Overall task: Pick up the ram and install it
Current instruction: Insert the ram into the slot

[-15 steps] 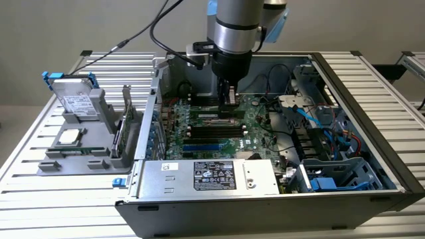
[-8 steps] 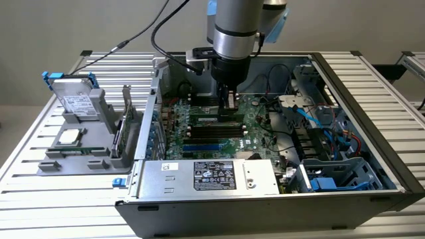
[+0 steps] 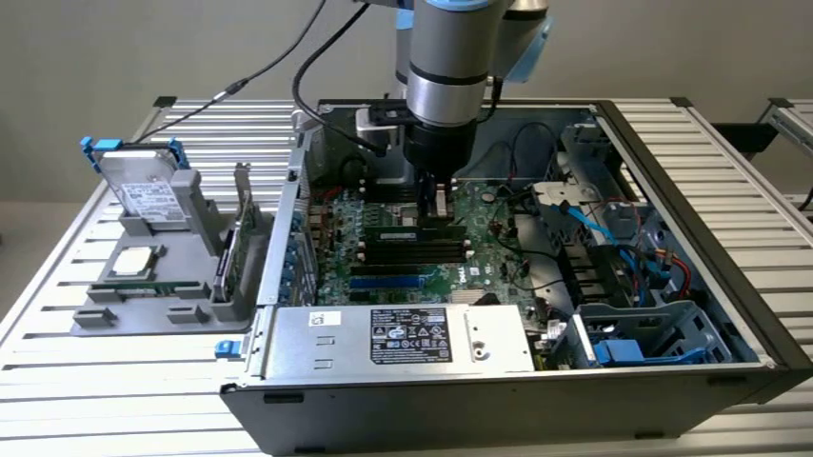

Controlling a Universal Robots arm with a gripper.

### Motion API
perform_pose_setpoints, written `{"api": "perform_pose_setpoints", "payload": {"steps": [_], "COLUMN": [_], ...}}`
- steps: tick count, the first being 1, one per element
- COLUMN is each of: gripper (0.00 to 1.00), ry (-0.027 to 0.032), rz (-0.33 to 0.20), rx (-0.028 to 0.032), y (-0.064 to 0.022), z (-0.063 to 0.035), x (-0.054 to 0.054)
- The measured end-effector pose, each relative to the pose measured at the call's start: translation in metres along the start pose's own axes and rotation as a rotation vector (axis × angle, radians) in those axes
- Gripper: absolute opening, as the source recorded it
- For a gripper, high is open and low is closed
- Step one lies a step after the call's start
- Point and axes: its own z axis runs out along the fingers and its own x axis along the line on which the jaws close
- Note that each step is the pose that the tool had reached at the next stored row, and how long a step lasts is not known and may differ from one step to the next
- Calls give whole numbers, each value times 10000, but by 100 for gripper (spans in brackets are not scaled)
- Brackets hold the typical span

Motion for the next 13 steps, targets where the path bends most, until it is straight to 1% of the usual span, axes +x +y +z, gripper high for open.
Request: {"api": "perform_pose_setpoints", "payload": {"steps": [3, 9, 13], "gripper": [14, 14, 14], "ry": [2, 7, 12], "rz": [2, 2, 3], "rx": [25, 27, 32], "y": [-2, 0, 0], "z": [43, 45, 71], "x": [-2, 1, 25]}}
